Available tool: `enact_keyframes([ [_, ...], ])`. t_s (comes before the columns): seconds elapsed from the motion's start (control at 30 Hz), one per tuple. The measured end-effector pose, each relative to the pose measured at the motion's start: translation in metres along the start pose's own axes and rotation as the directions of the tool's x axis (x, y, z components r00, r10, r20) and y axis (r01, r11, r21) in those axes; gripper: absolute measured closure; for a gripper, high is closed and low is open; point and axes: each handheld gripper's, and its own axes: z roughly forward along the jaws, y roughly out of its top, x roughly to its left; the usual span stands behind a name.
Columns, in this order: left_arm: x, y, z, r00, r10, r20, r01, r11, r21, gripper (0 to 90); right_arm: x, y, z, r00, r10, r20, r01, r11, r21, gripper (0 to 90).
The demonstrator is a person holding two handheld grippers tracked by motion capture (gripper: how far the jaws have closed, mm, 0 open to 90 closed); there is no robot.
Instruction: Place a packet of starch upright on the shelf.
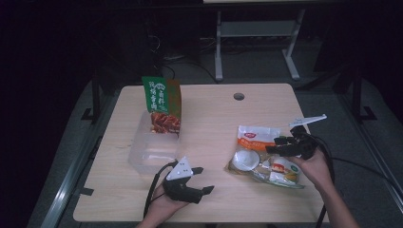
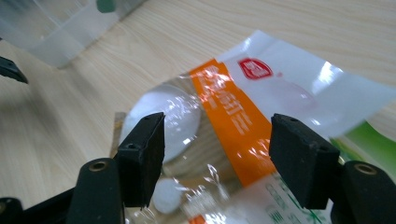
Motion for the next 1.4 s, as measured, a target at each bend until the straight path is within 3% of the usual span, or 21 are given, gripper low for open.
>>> enact_keyframes([
  [0.47,-0.001,0.000,0.002,1.0000,0.004,0.002,-0.004,1.0000,0.004,27.4,-0.019,-0.021,-0.001,0.9979,0.051,0.041,-0.051,0.999,0.013,34.6],
  [0.6,-0.001,0.000,0.002,1.0000,0.005,0.003,-0.005,1.0000,0.003,27.4,-0.024,-0.021,0.005,0.9959,0.087,0.025,-0.087,0.996,0.027,35.4],
  [0.77,-0.001,0.000,0.003,1.0000,0.003,0.005,-0.003,1.0000,0.002,27.4,-0.024,-0.018,0.013,0.9955,0.094,-0.001,-0.094,0.995,0.040,38.8],
  [0.9,-0.002,0.000,0.003,1.0000,0.007,0.006,-0.007,1.0000,0.002,27.4,-0.026,-0.015,0.022,0.9929,0.109,-0.048,-0.107,0.994,0.036,42.1],
  [1.1,-0.002,0.001,0.003,1.0000,0.007,0.005,-0.007,1.0000,0.004,27.4,-0.026,-0.012,0.035,0.9904,0.109,-0.085,-0.105,0.993,0.048,53.7],
  [1.37,-0.001,0.001,0.005,1.0000,0.004,0.000,-0.004,1.0000,-0.007,28.1,-0.022,-0.010,0.038,0.9866,0.108,-0.122,-0.104,0.994,0.037,71.5],
  [1.4,-0.002,0.002,0.004,0.9999,0.011,0.000,-0.011,0.9999,-0.006,28.1,-0.016,-0.008,0.039,0.9892,0.086,-0.119,-0.082,0.996,0.038,78.2],
])
